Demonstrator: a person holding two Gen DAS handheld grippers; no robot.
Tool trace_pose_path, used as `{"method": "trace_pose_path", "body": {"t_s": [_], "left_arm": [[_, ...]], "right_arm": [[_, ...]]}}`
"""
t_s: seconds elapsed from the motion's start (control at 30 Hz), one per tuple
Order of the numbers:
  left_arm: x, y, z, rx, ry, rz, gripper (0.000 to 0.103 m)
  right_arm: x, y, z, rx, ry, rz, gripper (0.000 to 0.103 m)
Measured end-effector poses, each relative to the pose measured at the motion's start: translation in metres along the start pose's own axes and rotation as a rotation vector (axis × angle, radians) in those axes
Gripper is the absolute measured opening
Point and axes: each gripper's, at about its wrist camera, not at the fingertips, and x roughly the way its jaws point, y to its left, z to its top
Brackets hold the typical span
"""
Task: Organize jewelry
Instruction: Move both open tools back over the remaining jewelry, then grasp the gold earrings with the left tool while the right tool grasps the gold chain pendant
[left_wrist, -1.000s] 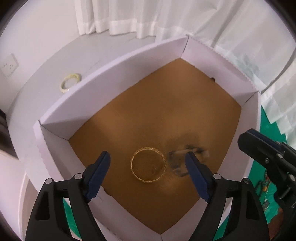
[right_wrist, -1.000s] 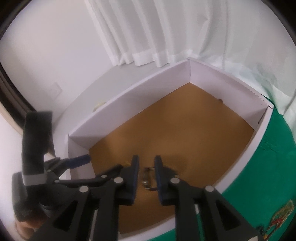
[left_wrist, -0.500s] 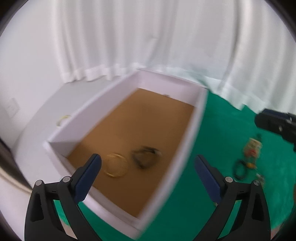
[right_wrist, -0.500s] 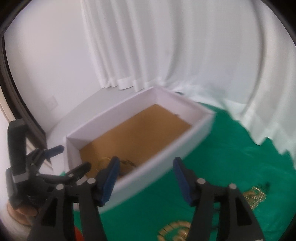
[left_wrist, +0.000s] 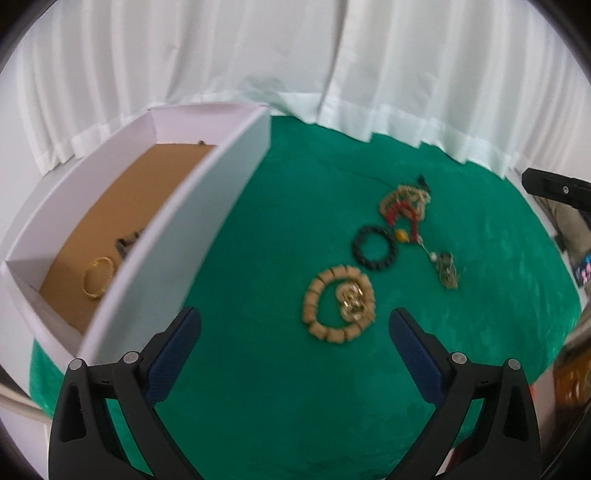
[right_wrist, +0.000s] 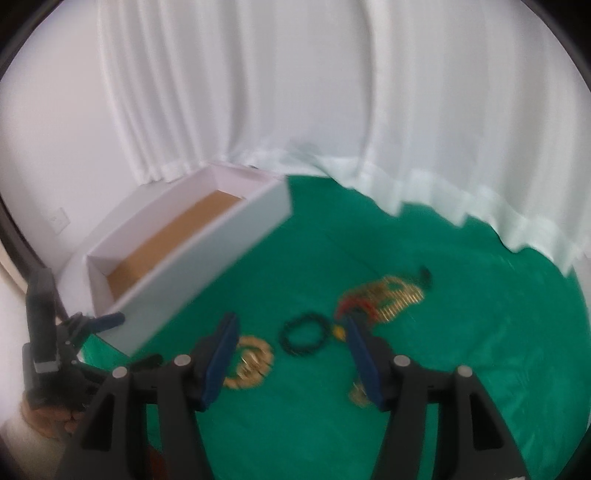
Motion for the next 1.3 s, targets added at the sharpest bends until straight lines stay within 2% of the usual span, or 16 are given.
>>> {"method": "trace_pose_path", "body": {"t_s": [0.23,0.43,0.57,0.77,0.9,1.1,1.3], "left_arm": [[0.014,-0.028,-0.032,0.082,0.047,-0.003,0.101],[0.015,-0.026,-0.043,0.119,0.042,0.017,0.101],[0.019,-0.025,-0.046,0.121,0.060,0.002,0.101],[0.032,-0.039,-0.040,0.155,0.064,-0.006,0.101],[0.044,-0.042,-0.033,0.119,0.090,-0.041,0.101],[0.061,-0.044,-0.015,0.103,0.134,-0.067,0.100],[0.069,-0.032,0.011,0.018,0.180,-0.101,0.098]], "right_arm": [[0.017,-0.048,-0.050,0.139,0.094,-0.007,0.061],[0.046,-0.068,-0.074,0.243,0.162,0.000,0.061],[0.060,-0.073,-0.083,0.273,0.181,0.004,0.061],[0.073,-0.080,-0.081,0.333,0.201,0.046,0.061],[0.076,-0.085,-0.078,0.376,0.206,0.058,0.061],[0.096,-0.086,-0.078,0.405,0.259,0.052,0.061],[0.103,-0.082,-0.077,0.391,0.267,0.052,0.061]]}}
